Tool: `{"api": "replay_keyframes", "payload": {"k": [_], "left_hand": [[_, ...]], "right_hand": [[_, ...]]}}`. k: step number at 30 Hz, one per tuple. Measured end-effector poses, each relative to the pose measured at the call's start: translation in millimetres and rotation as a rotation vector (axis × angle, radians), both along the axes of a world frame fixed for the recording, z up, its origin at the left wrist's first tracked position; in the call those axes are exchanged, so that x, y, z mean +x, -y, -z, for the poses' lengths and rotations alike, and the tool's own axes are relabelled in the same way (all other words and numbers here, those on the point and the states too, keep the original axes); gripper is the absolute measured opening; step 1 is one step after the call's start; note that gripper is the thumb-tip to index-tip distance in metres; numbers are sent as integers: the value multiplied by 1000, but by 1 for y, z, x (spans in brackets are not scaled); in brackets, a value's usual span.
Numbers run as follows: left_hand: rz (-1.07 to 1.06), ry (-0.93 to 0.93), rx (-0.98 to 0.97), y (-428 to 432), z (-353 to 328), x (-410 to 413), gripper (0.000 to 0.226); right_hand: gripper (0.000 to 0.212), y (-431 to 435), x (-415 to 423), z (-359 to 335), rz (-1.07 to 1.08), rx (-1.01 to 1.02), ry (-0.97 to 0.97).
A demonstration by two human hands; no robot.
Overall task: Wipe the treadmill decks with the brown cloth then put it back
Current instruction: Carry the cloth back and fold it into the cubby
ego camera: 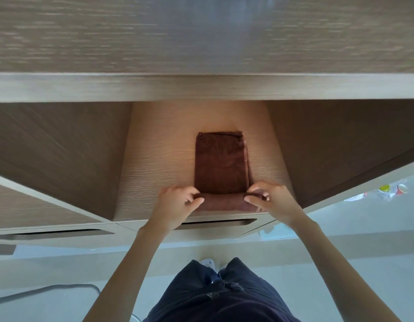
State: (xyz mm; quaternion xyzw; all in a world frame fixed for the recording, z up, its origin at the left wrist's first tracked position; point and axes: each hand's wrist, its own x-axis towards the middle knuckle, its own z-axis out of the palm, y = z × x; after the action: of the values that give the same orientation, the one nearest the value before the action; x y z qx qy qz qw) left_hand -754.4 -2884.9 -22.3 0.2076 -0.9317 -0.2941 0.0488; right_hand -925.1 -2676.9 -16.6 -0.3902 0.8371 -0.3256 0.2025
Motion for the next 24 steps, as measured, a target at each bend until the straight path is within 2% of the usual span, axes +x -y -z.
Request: {"api": "replay_keyframes", "payload": {"k": [4, 6, 8, 11, 13, 15, 19, 22, 24], "left_hand": [[-185, 32, -70, 2, 6, -17, 25], [-229, 34, -55, 3, 9, -18, 26], [-237, -45, -96, 1, 10, -12, 21], [-135, -246, -205, -2, 15, 3, 14], [13, -304, -233, -7, 18, 12, 19], [125, -264, -275, -12, 21, 19, 30], [126, -254, -311, -18, 22, 21, 37], [251, -211, -352, -34, 25, 13, 43], [287, -159, -342, -42, 29, 10, 45]], "right_hand": [[11, 9, -5, 12, 157, 124, -53], [11, 9, -3, 13, 190, 66, -67], [12, 4, 2, 11, 196, -68, -128], [17, -10, 13, 9, 139, -207, -201], [20, -17, 21, 10, 63, -186, -189], [23, -20, 25, 12, 18, -132, -215], [31, -18, 34, 15, 20, -154, -309], [42, -9, 53, 28, -199, -73, -448], [46, -6, 55, 34, -253, -35, -492]]}}
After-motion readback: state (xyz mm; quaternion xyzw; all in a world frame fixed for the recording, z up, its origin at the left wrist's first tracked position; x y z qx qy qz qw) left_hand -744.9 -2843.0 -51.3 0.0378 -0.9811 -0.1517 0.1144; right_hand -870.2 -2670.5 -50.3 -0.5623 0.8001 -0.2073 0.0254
